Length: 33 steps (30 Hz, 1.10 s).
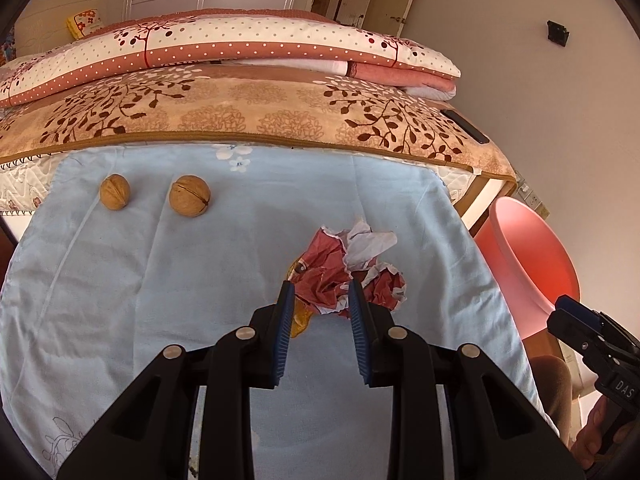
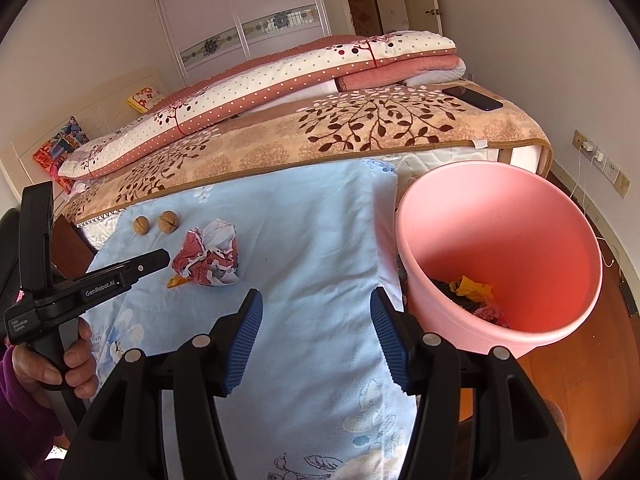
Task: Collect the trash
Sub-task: 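Close the left tool on the crumpled red-and-white paper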
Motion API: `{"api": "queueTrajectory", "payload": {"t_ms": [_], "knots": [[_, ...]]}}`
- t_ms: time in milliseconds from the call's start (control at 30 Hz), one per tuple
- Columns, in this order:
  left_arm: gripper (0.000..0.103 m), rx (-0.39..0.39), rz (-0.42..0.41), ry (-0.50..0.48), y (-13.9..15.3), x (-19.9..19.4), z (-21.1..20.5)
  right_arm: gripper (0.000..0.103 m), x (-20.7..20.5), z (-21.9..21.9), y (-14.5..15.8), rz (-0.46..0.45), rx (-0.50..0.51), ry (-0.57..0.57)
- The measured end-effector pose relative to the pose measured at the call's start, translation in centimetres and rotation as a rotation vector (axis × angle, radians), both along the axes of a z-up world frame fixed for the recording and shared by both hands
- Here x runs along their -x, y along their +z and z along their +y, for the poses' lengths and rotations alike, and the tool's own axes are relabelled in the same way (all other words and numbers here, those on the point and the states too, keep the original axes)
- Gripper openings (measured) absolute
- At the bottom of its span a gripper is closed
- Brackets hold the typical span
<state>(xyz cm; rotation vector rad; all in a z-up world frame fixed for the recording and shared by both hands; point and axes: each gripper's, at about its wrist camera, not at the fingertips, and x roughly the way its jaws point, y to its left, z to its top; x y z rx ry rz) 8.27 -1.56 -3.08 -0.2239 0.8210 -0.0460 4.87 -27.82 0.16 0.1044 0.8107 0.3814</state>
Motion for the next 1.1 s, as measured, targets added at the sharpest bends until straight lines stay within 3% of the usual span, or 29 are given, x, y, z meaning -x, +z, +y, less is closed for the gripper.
{"api": "queueTrajectory", "payload": {"t_ms": [267, 533, 633, 900, 1100], "knots": [[0.028, 0.016, 0.064, 0.003, -1.8, -2.2, 0.3, 0.056, -0.6, 0.6, -0.6, 0.022, 0.012, 0.012], [0.028, -0.009, 0.032, -0.033, -2.1, -1.8, 0.1, 0.057, -1.5, 2.5, -1.1, 0.042, 0.026, 0.055], [0.022, -0.001, 0.023, -0.047, -2.1, -1.5, 0.3, 0.057, -1.5, 3.6, -1.2, 0.039, 0.041, 0.084], [0.019, 0.075, -0.015, 0.001, -0.7, -0.2, 2.4, 0.058, -2.0, 6.3, -1.4, 0.053, 0.031, 0.154], [0.019, 0.178, -0.018, 0.041, 0.2, 0.9, 5.0, 0.058, -2.4, 8.4, -1.6, 0.085, -0.013, 0.198]]}}
